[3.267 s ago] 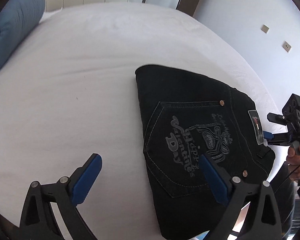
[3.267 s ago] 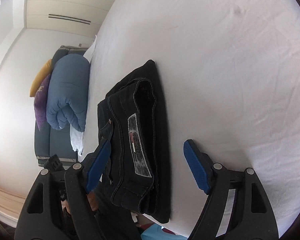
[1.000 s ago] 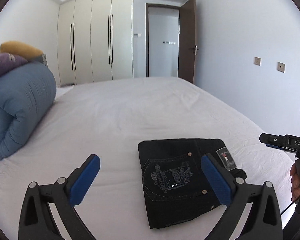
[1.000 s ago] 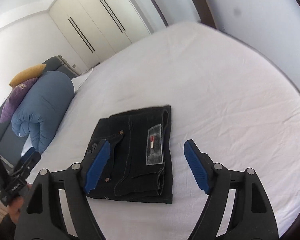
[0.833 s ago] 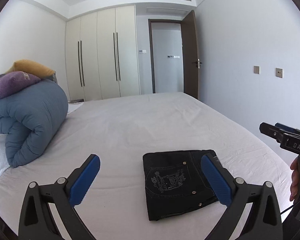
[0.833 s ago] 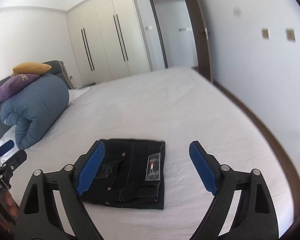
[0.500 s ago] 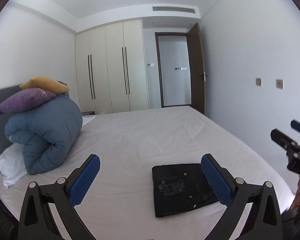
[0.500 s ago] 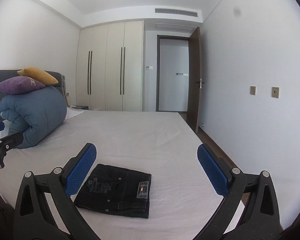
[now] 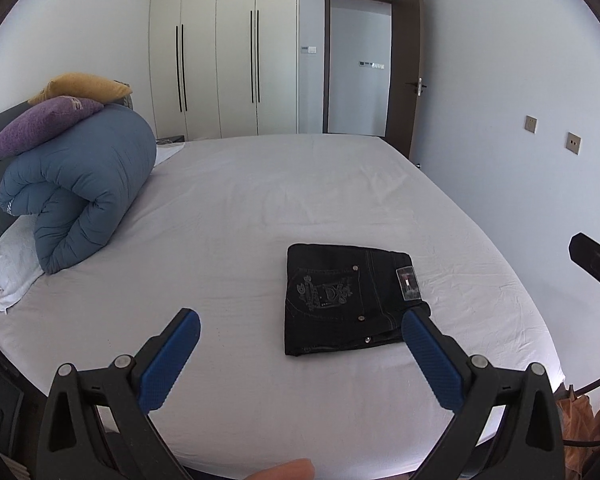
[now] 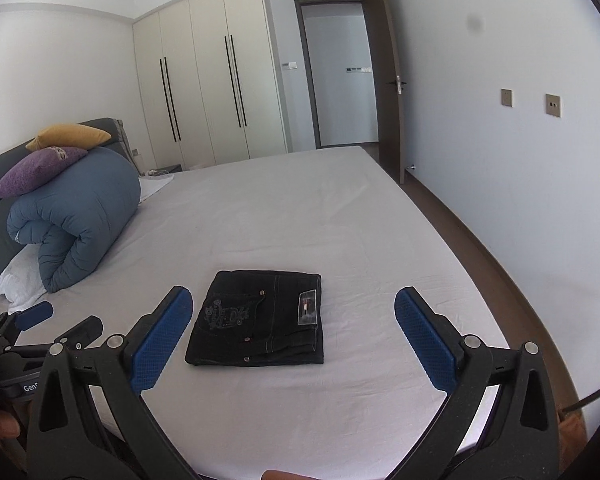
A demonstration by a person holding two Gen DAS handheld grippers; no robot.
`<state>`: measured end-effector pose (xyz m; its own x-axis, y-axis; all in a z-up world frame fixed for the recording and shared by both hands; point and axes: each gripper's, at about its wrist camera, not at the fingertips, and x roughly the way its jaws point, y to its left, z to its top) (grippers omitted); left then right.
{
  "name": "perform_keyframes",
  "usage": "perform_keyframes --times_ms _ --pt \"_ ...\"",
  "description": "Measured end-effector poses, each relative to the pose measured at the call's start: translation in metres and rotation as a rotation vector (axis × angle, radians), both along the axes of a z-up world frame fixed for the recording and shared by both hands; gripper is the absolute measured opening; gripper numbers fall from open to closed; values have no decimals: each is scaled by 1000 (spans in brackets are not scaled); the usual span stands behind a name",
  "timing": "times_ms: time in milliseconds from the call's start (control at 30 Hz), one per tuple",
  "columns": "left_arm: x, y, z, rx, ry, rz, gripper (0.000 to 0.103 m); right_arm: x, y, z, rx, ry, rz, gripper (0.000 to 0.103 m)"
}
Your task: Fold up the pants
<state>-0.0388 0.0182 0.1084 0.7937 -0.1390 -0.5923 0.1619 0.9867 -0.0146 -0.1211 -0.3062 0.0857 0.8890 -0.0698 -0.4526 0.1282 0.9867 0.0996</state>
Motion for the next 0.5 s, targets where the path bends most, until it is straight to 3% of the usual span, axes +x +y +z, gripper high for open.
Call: perform_keyframes --times_ms 500 --pt "15 0 -36 17 106 35 103 45 5 -53 61 213 9 103"
